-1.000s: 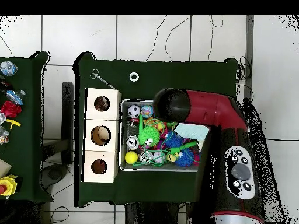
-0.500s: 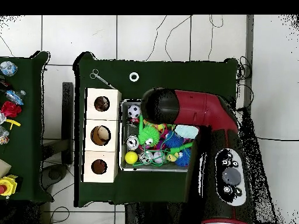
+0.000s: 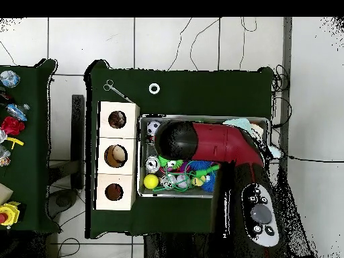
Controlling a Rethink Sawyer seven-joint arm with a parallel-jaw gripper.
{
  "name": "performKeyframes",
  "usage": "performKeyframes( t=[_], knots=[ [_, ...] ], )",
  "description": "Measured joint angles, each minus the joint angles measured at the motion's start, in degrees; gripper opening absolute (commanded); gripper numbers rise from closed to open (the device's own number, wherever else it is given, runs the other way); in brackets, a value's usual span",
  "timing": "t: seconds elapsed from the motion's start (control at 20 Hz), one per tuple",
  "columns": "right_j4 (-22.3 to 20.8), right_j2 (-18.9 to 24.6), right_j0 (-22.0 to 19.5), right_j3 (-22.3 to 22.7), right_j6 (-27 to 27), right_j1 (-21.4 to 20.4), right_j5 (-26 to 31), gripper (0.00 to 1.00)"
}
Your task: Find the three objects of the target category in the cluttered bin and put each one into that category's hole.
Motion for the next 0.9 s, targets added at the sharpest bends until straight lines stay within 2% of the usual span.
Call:
performKeyframes(
  t=[0.35, 0.7, 0.9],
  knots=[
    [0.0, 3.5, -3.8, 5.0, 0.0, 1.6, -0.4, 1.00],
    [-5.6, 5.0, -6.0, 6.0, 0.0, 5.9, -5.4, 1.00],
    [-10.0, 5.4, -6.5, 6.0, 0.0, 8.6, -10.4, 1.00]
  ],
)
